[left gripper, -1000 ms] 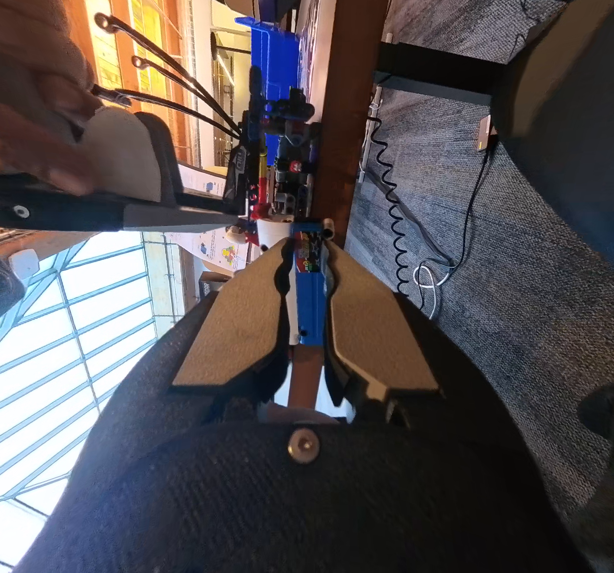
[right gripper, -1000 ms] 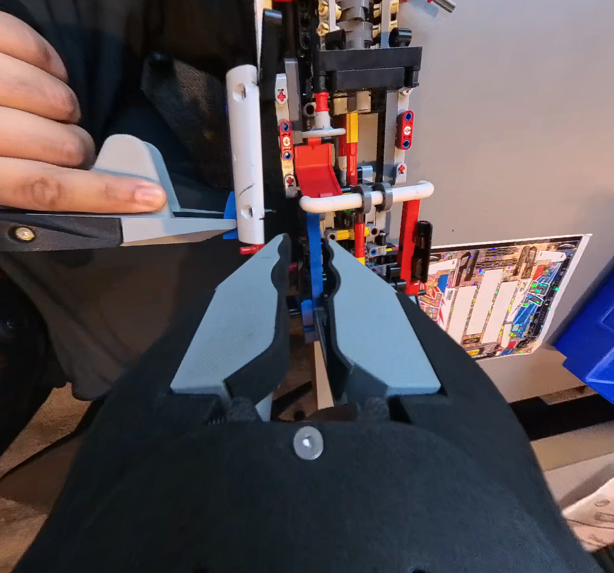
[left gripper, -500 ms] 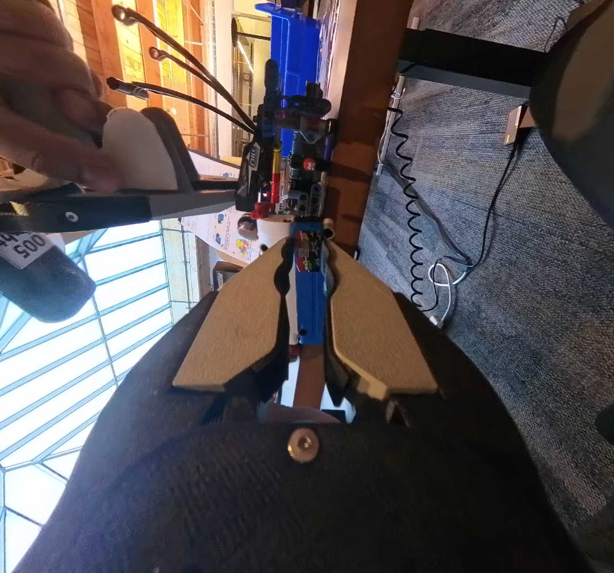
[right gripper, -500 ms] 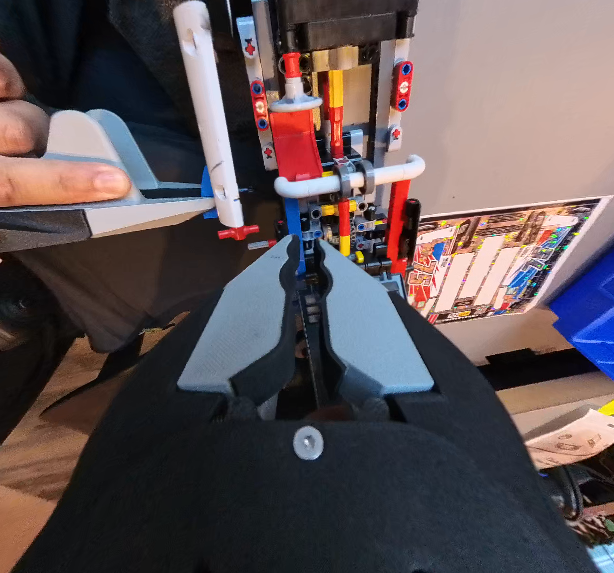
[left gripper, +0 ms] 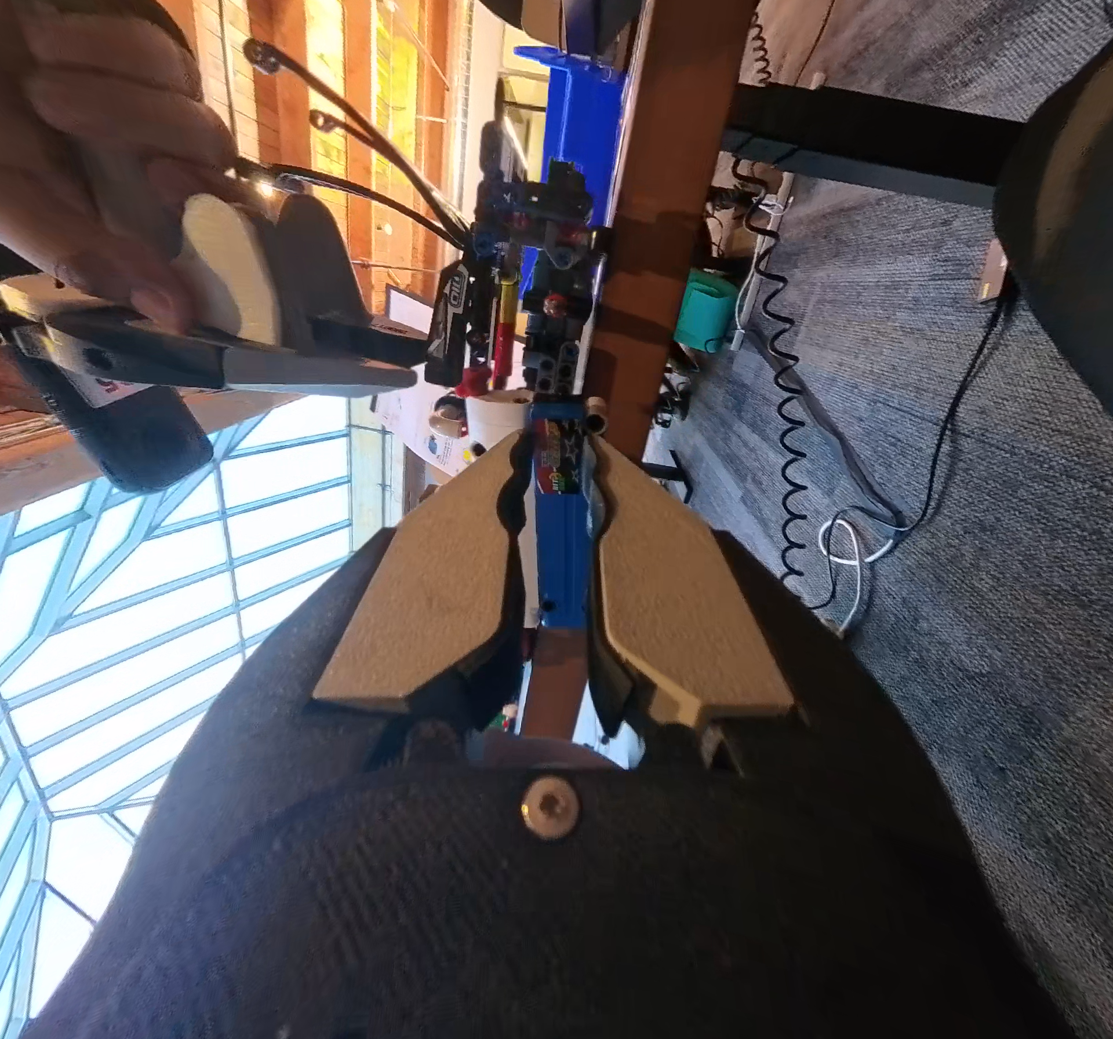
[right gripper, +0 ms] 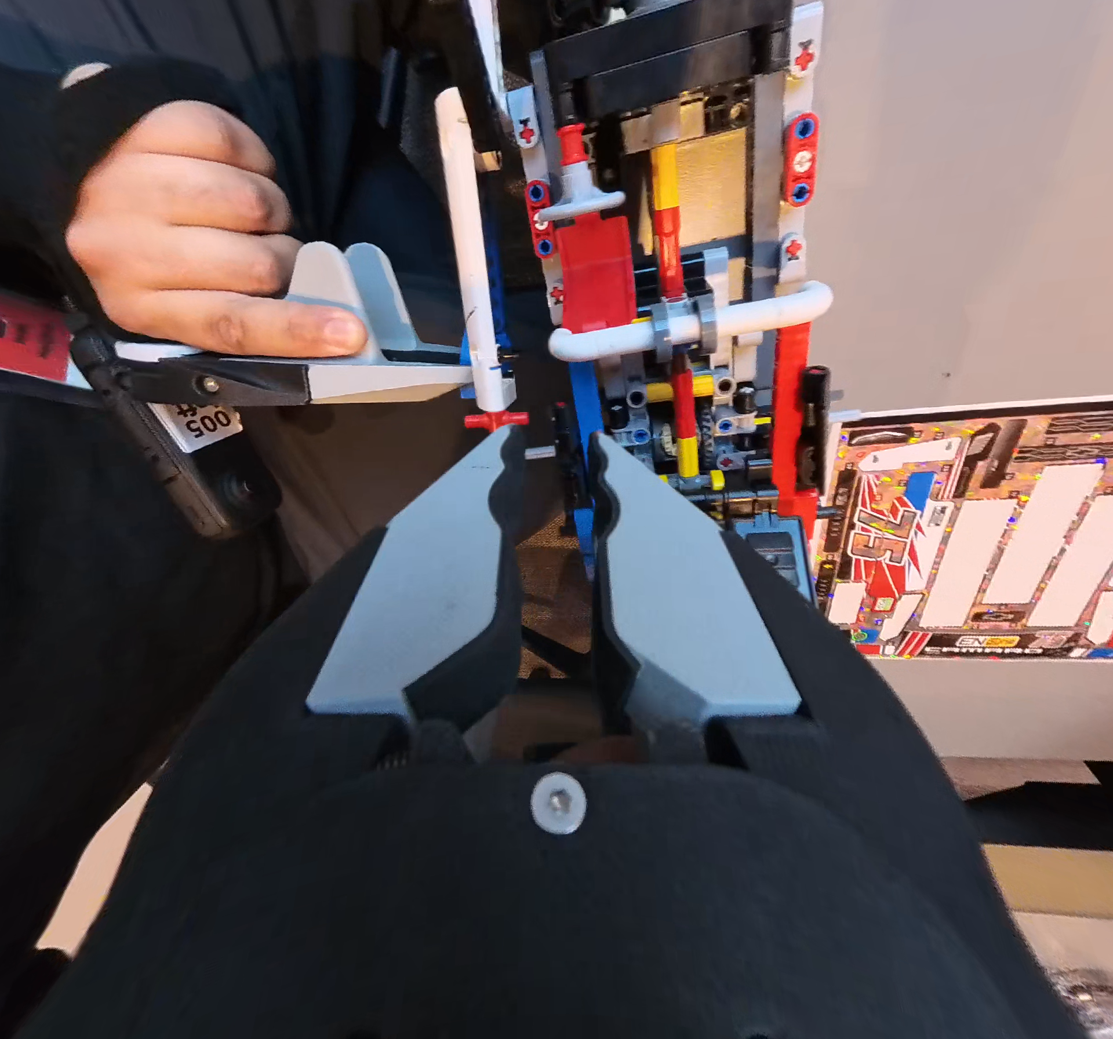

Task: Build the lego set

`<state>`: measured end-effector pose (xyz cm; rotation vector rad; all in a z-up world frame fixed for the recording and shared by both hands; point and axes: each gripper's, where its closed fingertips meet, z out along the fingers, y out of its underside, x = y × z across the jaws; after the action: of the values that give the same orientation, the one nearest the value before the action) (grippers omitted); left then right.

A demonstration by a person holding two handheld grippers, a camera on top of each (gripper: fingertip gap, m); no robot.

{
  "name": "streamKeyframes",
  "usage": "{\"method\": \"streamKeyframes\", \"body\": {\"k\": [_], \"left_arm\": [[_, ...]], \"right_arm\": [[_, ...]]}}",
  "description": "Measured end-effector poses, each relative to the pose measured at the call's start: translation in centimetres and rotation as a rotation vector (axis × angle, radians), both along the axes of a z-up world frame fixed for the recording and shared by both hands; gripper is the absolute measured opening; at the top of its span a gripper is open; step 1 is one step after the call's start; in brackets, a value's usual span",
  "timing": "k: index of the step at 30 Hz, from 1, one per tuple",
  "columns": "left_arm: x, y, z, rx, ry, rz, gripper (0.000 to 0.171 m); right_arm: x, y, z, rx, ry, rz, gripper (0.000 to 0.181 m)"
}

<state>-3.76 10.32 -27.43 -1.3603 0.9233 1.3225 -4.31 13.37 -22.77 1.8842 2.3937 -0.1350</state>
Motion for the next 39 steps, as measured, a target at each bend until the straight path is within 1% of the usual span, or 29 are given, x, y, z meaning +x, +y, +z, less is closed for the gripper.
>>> {"method": "streamKeyframes", "body": {"k": [2,5,7,12,13,18,27,31,34,39], "left_arm": [[0.0,0.1,0.1,0.005,-0.007,0.001,0.014],[-0.1,0.4,0.3,0.013,-0.017,0.004,0.014],[0.0,0.6,0.3,0.013,-0.016,0.004,0.014],[-0.1,0.9,0.7,0.019,-0.007,0.002,0.014],[-0.2,0.9,0.7,0.019,-0.009,0.003,0.014],[-0.2,1.0,0.5,0.009,-0.008,-0.001,0.014],[-0.2,0.9,0.5,0.004,-0.007,-0.006,0.014],[-0.4,1.1,0.5,-0.002,-0.017,0.0,0.014],[-0.8,1.2,0.3,-0.01,-0.029,0.011,0.014],[-1.1,0.9,0.3,-0.01,-0.033,0.01,0.014]], "right_arm": [[0.0,-0.1,-0.1,0.004,0.002,0.004,0.019],[0.3,0.3,-0.7,0.08,-0.003,0.045,0.019],[0.3,0.2,-1.0,0.104,0.002,0.063,0.008],[0.2,0.3,-0.9,0.144,0.022,0.069,0.008],[0.2,0.3,-0.6,0.15,0.031,0.07,0.011],[-0.5,-0.3,0.6,0.127,0.146,0.075,0.013],[0.1,0.0,-0.7,0.168,0.206,0.1,0.01],[-0.2,0.2,-0.8,0.21,0.252,0.151,0.006],[-0.6,0.2,-0.4,0.258,0.318,0.206,0.004],[-0.3,0.0,0.0,0.351,0.429,0.247,0.007]]}}
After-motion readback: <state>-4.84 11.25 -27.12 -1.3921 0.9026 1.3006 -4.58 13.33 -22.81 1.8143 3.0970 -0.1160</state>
